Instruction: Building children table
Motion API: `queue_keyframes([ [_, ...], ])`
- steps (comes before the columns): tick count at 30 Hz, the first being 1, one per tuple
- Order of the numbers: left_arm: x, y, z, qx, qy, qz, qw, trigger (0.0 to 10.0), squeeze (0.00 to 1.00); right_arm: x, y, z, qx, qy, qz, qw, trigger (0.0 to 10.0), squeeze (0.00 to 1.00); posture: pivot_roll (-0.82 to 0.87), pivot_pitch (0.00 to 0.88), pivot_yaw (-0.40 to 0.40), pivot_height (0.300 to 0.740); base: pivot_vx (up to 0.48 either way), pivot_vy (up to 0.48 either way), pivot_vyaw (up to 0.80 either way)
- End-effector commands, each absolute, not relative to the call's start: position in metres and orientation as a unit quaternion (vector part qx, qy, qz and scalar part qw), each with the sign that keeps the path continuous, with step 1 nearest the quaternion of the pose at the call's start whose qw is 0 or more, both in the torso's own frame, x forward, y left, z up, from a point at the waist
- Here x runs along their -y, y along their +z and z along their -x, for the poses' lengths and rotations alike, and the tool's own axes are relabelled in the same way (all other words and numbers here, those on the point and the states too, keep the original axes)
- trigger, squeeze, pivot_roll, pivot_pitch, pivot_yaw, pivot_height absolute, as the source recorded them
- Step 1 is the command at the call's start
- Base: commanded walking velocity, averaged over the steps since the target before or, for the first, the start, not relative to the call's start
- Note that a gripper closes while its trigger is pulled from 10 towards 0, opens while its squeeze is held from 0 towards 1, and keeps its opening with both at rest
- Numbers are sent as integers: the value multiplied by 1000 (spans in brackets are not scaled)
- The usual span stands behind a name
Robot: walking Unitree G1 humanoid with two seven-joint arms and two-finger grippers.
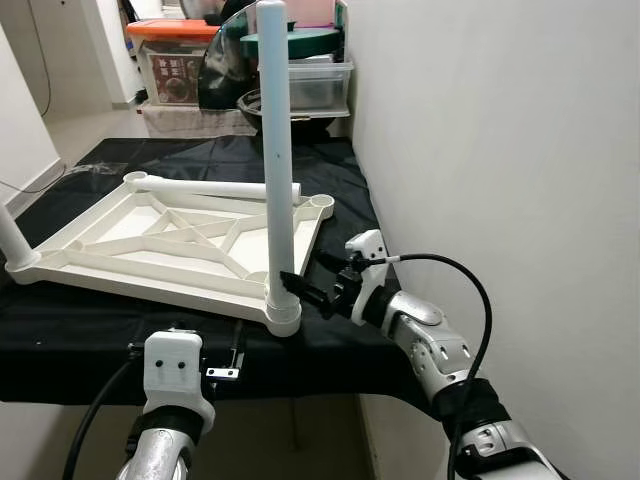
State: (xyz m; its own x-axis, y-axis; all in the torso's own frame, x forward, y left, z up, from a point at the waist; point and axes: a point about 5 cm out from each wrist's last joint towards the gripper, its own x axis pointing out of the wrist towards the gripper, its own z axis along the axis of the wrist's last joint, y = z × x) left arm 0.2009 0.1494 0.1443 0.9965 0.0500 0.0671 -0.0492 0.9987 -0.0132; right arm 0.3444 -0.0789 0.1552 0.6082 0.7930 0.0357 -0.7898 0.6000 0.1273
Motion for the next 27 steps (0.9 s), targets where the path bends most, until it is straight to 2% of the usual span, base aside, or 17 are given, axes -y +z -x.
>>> queue_keyframes([
  [1,-148,146,-199,33,25,5,999,10000,0,70,164,-345,7,456,-63,888,10000,0,19,44,-33,740,0,0,0],
  [20,-142,146,-192,28,25,18,999,10000,0,34,186,-358,37,468,-65,880,10000,0,23,86,-53,740,0,0,0],
  [27,-132,152,-187,33,3,29,999,10000,0,18,199,-365,49,479,-68,874,10000,0,43,126,-71,740,0,0,0],
])
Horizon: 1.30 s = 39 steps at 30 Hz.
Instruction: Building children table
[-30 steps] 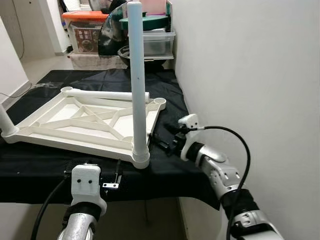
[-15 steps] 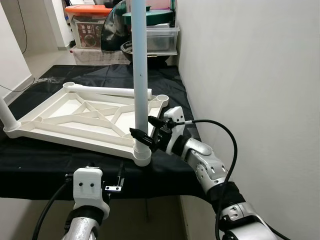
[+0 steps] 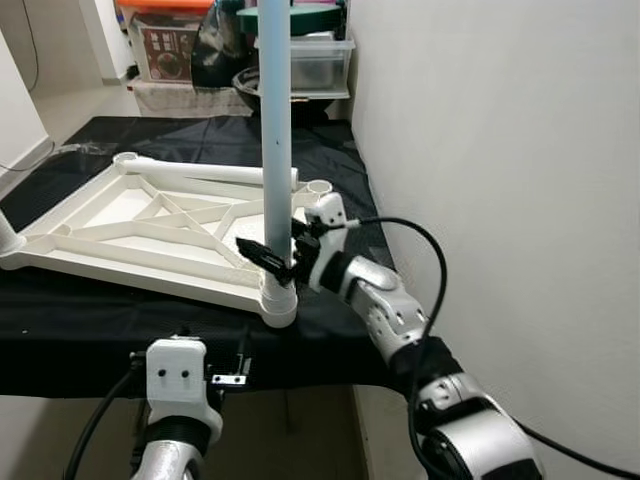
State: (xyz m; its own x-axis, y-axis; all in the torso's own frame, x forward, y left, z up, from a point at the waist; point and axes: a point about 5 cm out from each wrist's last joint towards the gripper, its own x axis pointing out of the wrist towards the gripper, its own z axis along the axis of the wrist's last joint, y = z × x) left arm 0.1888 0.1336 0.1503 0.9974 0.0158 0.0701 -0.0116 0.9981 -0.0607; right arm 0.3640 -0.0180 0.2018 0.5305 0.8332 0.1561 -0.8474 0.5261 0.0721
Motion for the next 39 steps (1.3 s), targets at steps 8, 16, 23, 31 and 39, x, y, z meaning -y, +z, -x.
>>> queue_keyframes([
  [8,-126,153,-179,30,-3,35,999,10000,0,10,207,-370,51,495,-66,865,10000,0,47,155,-78,740,0,0,0],
  [16,-124,152,-175,21,-3,39,999,10000,0,8,211,-374,54,498,-57,864,10000,0,47,165,-80,740,0,0,0],
  [23,-125,152,-175,18,-3,38,999,10000,0,7,213,-375,60,499,-58,863,0,0,49,164,-76,740,0,0,0],
  [31,-126,151,-179,20,0,34,999,10000,0,7,210,-373,71,506,-52,858,0,0,43,154,-73,740,0,0,0],
  [39,-128,151,-180,21,3,30,999,10000,0,9,206,-374,70,489,-51,868,0,0,44,147,-72,740,0,0,0],
])
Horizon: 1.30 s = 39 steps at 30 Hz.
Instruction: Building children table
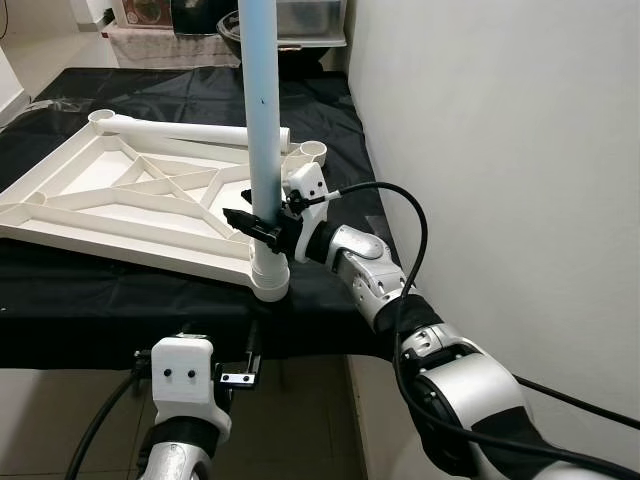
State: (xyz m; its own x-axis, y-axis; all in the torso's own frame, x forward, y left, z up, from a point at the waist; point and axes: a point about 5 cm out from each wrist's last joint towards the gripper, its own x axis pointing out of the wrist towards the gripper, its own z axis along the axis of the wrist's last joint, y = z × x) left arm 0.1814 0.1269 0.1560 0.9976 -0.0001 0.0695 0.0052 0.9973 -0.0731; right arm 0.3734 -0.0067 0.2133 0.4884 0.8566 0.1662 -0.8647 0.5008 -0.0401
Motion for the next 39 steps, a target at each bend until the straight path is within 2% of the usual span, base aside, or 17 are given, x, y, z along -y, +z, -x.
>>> queue_keyframes([
  [1,-129,151,-181,22,4,29,999,10000,0,11,204,-375,66,470,-49,879,0,0,44,147,-72,740,0,0,0],
  [4,-131,152,-182,24,7,26,999,10000,0,23,192,-386,30,340,-34,939,0,0,46,141,-69,740,0,0,0],
  [5,-131,152,-182,24,7,26,999,10000,0,23,192,-386,30,340,-34,939,0,0,46,141,-69,740,0,0,0],
  [6,-133,152,-183,26,9,23,999,10000,0,37,187,-394,9,216,-14,976,0,0,43,135,-68,740,0,0,0],
  [9,-135,152,-184,27,11,22,999,10000,0,51,184,-399,-11,100,-10,995,0,0,45,129,-66,740,0,0,0],
  [10,-135,152,-184,27,11,22,999,10000,0,51,184,-399,-11,100,-10,995,0,0,45,129,-66,740,0,0,0],
  [14,-136,153,-187,33,10,18,999,10000,0,70,182,-399,-35,-111,-52,992,0,0,45,108,-65,740,0,0,0],
  [18,-135,154,-190,36,8,18,999,10000,0,66,174,-393,-75,-188,-92,975,0,0,48,92,-62,740,0,0,0],
  [23,-135,154,-193,40,6,17,999,10000,0,49,169,-387,-100,-187,-109,971,0,0,49,83,-65,740,0,0,0],
  [24,-136,154,-194,41,6,16,999,10000,0,42,172,-387,-89,-160,-107,977,2039,0,52,67,-65,740,0,0,0],
  [26,-136,154,-195,42,6,16,999,10000,0,37,175,-387,-81,-146,-104,980,2039,0,52,67,-65,740,0,0,0],
  [27,-136,154,-196,41,6,15,999,10000,0,32,181,-387,-63,-120,-104,985,10000,0,47,59,-62,740,0,0,0],
  [28,-136,154,-196,41,6,15,999,10000,0,32,181,-387,-63,-120,-104,985,10000,0,47,59,-62,740,0,0,0],
  [29,-137,153,-196,41,6,14,999,10000,0,29,186,-389,-47,-88,-104,990,10000,1000,47,59,-62,740,0,0,0],
  [32,-137,152,-198,41,5,13,999,10000,0,27,194,-390,-18,-55,-96,994,10000,1000,43,48,-59,740,0,0,0],
  [33,-137,152,-198,42,4,12,999,10000,0,26,199,-392,1,-27,-97,995,10000,0,43,44,-59,740,0,0,0],
  [39,-136,153,-202,47,1,11,999,10000,0,31,211,-394,68,125,-105,984,10000,0,38,38,-51,740,0,0,0],
])
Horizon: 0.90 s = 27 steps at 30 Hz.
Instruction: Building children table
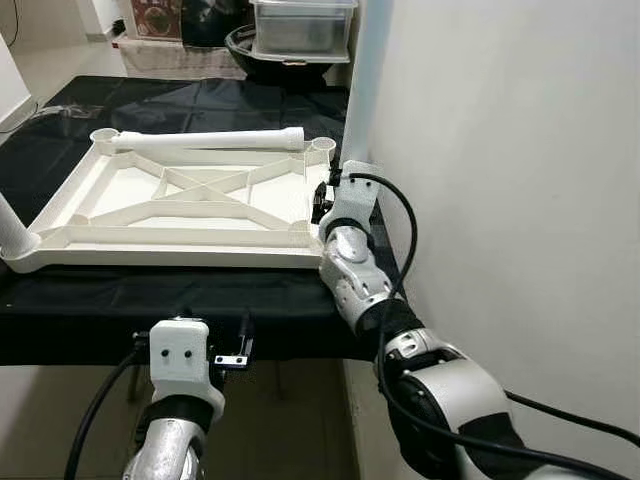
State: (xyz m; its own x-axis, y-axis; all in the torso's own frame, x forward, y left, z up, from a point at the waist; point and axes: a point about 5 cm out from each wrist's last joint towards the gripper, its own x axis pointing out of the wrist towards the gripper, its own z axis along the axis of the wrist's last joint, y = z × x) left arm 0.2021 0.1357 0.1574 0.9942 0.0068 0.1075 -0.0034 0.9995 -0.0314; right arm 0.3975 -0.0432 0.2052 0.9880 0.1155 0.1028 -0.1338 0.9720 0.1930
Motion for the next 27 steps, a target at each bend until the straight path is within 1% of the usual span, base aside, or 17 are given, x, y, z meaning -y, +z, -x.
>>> queue_keyframes([
  [1,-136,153,-202,47,1,11,999,10000,0,31,211,-394,69,133,-107,983,10000,0,38,38,-51,740,0,0,0],
  [2,-136,153,-202,47,1,11,999,10000,0,31,211,-394,69,133,-107,983,10000,0,38,38,-51,740,0,0,0],
  [4,-136,154,-204,50,0,13,999,10000,0,30,208,-394,50,219,-137,965,10000,0,37,34,-53,740,0,0,0],
  [5,-136,154,-204,50,0,13,999,10000,0,30,208,-394,50,219,-137,965,10000,0,37,34,-53,740,0,0,0],
  [6,-137,154,-205,52,-1,13,999,10000,0,31,206,-393,43,282,-135,949,10000,0,37,31,-51,740,0,0,0],
  [7,-137,154,-205,52,-1,13,999,10000,0,31,206,-393,43,282,-135,949,10000,0,37,31,-51,740,0,0,0],
  [8,-137,155,-206,53,-2,12,999,10000,0,30,205,-390,28,357,-125,925,10000,0,36,28,-51,740,0,0,0],
  [11,-137,155,-208,55,-3,11,998,10000,0,26,204,-381,5,496,-97,863,10000,0,34,22,-46,740,0,0,0],
  [12,-137,155,-208,55,-3,11,998,10000,0,26,204,-381,5,496,-97,863,10000,0,34,22,-46,740,0,0,0],
  [14,-136,155,-209,57,-6,12,998,10000,0,21,206,-377,-2,547,-87,832,10000,0,37,20,-47,740,0,0,0],
  [15,-136,155,-209,57,-6,12,998,10000,0,21,206,-377,-2,547,-87,832,10000,0,37,20,-47,740,0,0,0],
  [18,-132,156,-210,56,-17,16,998,10000,0,11,210,-371,-12,608,-71,791,10000,0,49,20,-52,740,0,0,0],
  [19,-132,156,-210,56,-17,16,998,10000,0,11,210,-371,-12,608,-71,791,10000,0,49,20,-52,740,0,0,0],
  [22,-129,153,-208,48,-27,16,998,10000,0,6,207,-362,-19,673,-46,738,10000,0,56,24,-54,740,0,0,0],
  [25,-129,152,-207,47,-28,16,998,10000,0,5,206,-360,-20,684,-43,728,10000,0,56,24,-54,740,0,0,0],
  [26,-128,151,-207,46,-28,17,998,10000,0,2,207,-360,-18,684,-52,728,6863,0,56,24,-54,740,0,0,0],
  [27,-128,151,-207,46,-28,18,998,10000,0,-1,208,-360,-14,678,-59,732,0,0,61,27,-57,740,0,0,0],
])
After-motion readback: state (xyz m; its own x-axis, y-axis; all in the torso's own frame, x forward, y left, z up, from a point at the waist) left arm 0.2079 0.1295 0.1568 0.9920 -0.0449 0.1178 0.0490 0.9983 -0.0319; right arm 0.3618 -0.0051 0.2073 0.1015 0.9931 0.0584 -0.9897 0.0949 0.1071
